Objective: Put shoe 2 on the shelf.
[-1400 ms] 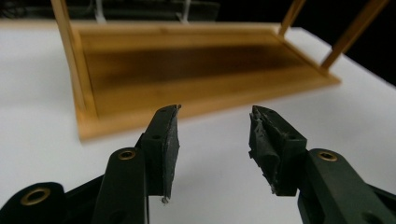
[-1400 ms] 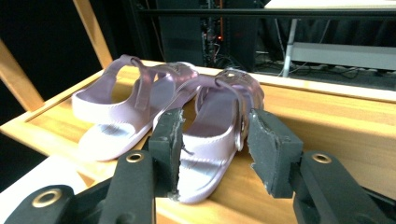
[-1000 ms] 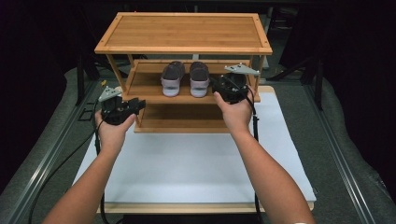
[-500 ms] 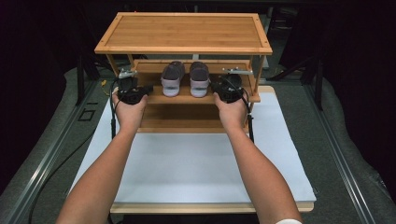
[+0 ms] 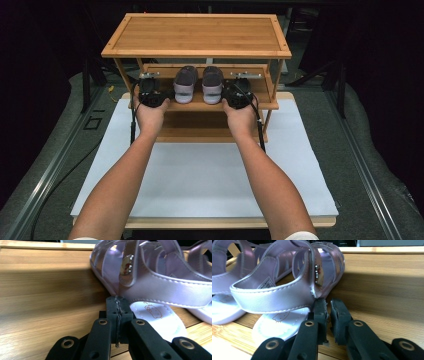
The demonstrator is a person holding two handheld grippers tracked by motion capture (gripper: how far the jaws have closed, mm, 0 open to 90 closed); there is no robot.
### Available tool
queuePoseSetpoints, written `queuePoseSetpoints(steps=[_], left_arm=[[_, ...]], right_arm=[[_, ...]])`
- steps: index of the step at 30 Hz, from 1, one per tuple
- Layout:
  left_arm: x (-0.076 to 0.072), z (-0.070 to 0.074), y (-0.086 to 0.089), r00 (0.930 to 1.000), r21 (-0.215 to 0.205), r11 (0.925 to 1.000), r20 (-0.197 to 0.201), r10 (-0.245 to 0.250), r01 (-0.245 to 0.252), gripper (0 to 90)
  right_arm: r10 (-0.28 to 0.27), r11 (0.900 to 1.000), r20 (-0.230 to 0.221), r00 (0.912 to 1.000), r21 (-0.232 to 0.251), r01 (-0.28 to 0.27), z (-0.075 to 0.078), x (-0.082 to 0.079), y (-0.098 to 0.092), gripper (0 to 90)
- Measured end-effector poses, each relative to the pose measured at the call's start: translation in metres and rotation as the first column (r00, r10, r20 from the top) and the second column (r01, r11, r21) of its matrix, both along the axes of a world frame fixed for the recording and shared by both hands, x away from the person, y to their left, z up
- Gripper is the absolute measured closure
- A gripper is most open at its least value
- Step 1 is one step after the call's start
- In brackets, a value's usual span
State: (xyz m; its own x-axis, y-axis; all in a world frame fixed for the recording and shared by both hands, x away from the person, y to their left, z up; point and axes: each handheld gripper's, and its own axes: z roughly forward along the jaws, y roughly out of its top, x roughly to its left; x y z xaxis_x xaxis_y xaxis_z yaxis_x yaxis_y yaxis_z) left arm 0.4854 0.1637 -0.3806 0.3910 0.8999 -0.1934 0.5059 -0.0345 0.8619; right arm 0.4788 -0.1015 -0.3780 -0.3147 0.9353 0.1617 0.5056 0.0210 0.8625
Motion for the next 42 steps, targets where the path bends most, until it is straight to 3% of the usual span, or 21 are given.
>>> queuePoseSetpoints(steps=[13,15,19,22,24,27,35,42], left_arm=[[0.002,0.000,-0.008,0.9996,0.000,1.0000,-0.027,-0.007,0.007,89.9],[0.002,0.000,-0.011,0.9997,0.021,0.9998,-0.022,-0.003,0.003,89.9],[0.003,0.001,-0.012,0.9995,0.016,0.9999,-0.032,-0.001,0.002,90.0],[0.004,0.003,-0.015,0.9992,0.034,0.9994,-0.040,0.005,-0.004,90.0],[0.005,0.004,-0.016,0.9989,0.042,0.9991,-0.046,0.008,-0.006,90.0],[0.009,0.006,-0.017,0.9989,0.060,0.9982,-0.047,0.003,-0.001,90.0],[0.012,0.003,-0.016,0.9992,0.039,0.9991,-0.038,-0.014,0.015,90.0],[0.012,0.003,-0.016,0.9992,0.046,0.9987,-0.035,-0.019,0.020,90.0]], right_arm=[[0.008,1.000,-0.009,0.9999,-0.006,-0.008,-0.003,0.002,0.011,88.4],[0.028,1.000,-0.012,0.9995,-0.008,-0.028,-0.003,0.002,0.014,90.0],[0.010,0.999,-0.004,0.9999,-0.046,-0.010,-0.002,0.003,0.017,90.0],[0.054,0.997,-0.024,0.9982,-0.050,-0.056,0.001,0.005,0.015,90.0],[0.017,0.996,-0.024,0.9996,-0.086,-0.018,0.002,0.007,0.018,90.0],[0.033,0.997,-0.044,0.9985,-0.062,-0.036,0.002,0.011,0.016,90.0],[0.083,0.997,-0.052,0.9952,-0.001,-0.083,0.001,0.014,0.010,90.0],[0.053,0.998,-0.047,0.9975,-0.024,-0.054,0.001,0.014,0.011,90.0]])
